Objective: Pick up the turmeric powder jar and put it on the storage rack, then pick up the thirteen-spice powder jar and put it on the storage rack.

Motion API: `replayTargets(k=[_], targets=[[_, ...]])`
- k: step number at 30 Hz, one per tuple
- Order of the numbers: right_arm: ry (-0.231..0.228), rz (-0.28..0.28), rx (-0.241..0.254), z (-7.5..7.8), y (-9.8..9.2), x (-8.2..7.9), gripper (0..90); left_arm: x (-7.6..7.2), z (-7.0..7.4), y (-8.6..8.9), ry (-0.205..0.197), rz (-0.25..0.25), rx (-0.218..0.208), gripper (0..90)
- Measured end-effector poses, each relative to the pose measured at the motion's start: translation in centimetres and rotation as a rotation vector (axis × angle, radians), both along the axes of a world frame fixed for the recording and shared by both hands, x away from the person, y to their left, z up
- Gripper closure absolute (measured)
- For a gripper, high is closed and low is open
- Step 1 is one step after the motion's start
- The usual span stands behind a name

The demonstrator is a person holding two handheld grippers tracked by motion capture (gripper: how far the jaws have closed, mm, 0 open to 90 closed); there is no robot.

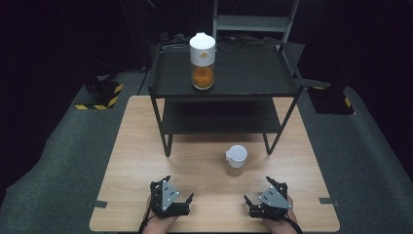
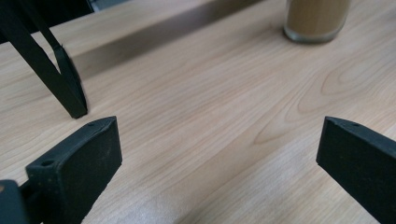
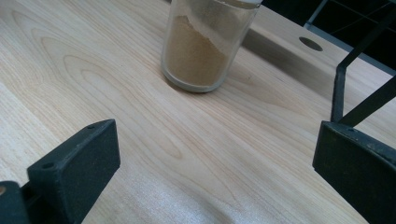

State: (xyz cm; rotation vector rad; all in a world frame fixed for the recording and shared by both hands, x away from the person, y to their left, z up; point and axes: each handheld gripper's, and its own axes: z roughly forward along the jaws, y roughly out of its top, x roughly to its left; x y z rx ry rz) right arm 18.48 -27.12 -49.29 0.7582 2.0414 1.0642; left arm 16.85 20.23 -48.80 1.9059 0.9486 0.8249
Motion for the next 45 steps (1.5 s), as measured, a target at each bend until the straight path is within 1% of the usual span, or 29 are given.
replayTargets(k=[3, 4, 7, 10, 12, 13, 15, 18, 19, 21, 22, 24, 25, 26, 27, 30, 33, 34, 37, 40, 43, 45], targets=[[0.000, -0.006, 0.010, 0.0, -0.1, 0.0, 0.0, -0.3, -0.1, 0.1, -0.009, -0.010, 0.004, 0.6], [0.003, -0.007, 0.013, 0.0, -0.1, 0.0, 0.0, -0.2, 0.0, 0.1, -0.006, -0.012, 0.007, 0.6], [0.007, -0.001, 0.013, 0.0, -0.2, 0.1, 0.0, -0.3, 0.0, -0.1, -0.008, -0.008, 0.012, 0.6], [0.005, 0.000, 0.025, 0.0, -0.4, 0.0, 0.0, -0.3, 0.0, -0.5, -0.010, -0.014, 0.041, 0.6], [0.010, -0.002, 0.027, 0.0, -0.4, 0.1, 0.0, -0.4, 0.0, -0.5, -0.015, -0.016, 0.045, 0.6], [0.015, 0.001, 0.026, 0.1, -0.4, 0.2, 0.0, -0.5, 0.0, -0.5, -0.020, -0.026, 0.052, 0.6], [0.010, 0.006, 0.027, 0.0, -0.5, 0.1, 0.0, -0.4, 0.0, -0.6, -0.018, -0.030, 0.058, 0.6], [0.007, 0.010, 0.027, 0.0, -0.5, 0.1, 0.0, -0.5, 0.0, -0.6, -0.021, -0.025, 0.054, 0.6], [0.004, 0.009, 0.028, -0.1, -0.5, 0.1, 0.0, -0.4, 0.0, -0.6, -0.015, -0.029, 0.060, 0.6], [0.000, 0.015, 0.025, -0.1, -0.6, 0.0, 0.0, -0.4, 0.0, -0.7, -0.020, -0.028, 0.063, 0.6], [-0.001, 0.017, 0.028, -0.1, -0.6, 0.0, 0.0, -0.4, 0.0, -0.7, -0.020, -0.028, 0.063, 0.6], [0.003, 0.012, 0.044, -0.2, -0.8, 0.0, 0.0, -0.5, 0.0, -0.8, -0.026, -0.038, 0.081, 0.6], [0.003, 0.012, 0.044, -0.2, -0.8, 0.0, 0.0, -0.5, 0.0, -0.8, -0.026, -0.038, 0.081, 0.6], [0.004, 0.009, 0.056, -0.2, -0.9, 0.0, 0.0, -0.5, 0.0, -0.8, -0.025, -0.042, 0.084, 0.6], [0.008, 0.009, 0.064, -0.1, -1.0, 0.1, 0.0, -0.5, 0.0, -0.8, -0.026, -0.043, 0.084, 0.6], [0.005, 0.009, 0.069, 0.0, -0.9, 0.0, 0.0, -0.4, 0.0, -0.7, -0.023, -0.044, 0.075, 0.6], [0.003, 0.006, 0.096, 0.4, -0.7, 0.0, 0.0, -0.5, 0.0, -0.5, -0.025, -0.051, 0.068, 0.6], [0.003, 0.006, 0.096, 0.4, -0.7, 0.0, 0.0, -0.5, 0.0, -0.5, -0.025, -0.051, 0.068, 0.6], [-0.006, 0.012, 0.122, 0.9, -0.4, 0.2, 0.0, -0.4, 0.0, -0.4, -0.024, -0.062, 0.072, 0.6], [-0.013, 0.007, 0.135, 1.3, -0.2, 0.5, 0.0, -0.4, 0.0, -0.4, -0.025, -0.063, 0.070, 0.6], [-0.008, 0.006, 0.156, 1.5, 0.0, 1.0, 0.0, -0.3, 0.0, -0.4, -0.024, -0.067, 0.071, 0.6], [-0.013, 0.004, 0.158, 1.6, 0.1, 1.2, 0.0, -0.3, 0.0, -0.4, -0.024, -0.069, 0.070, 0.6]])
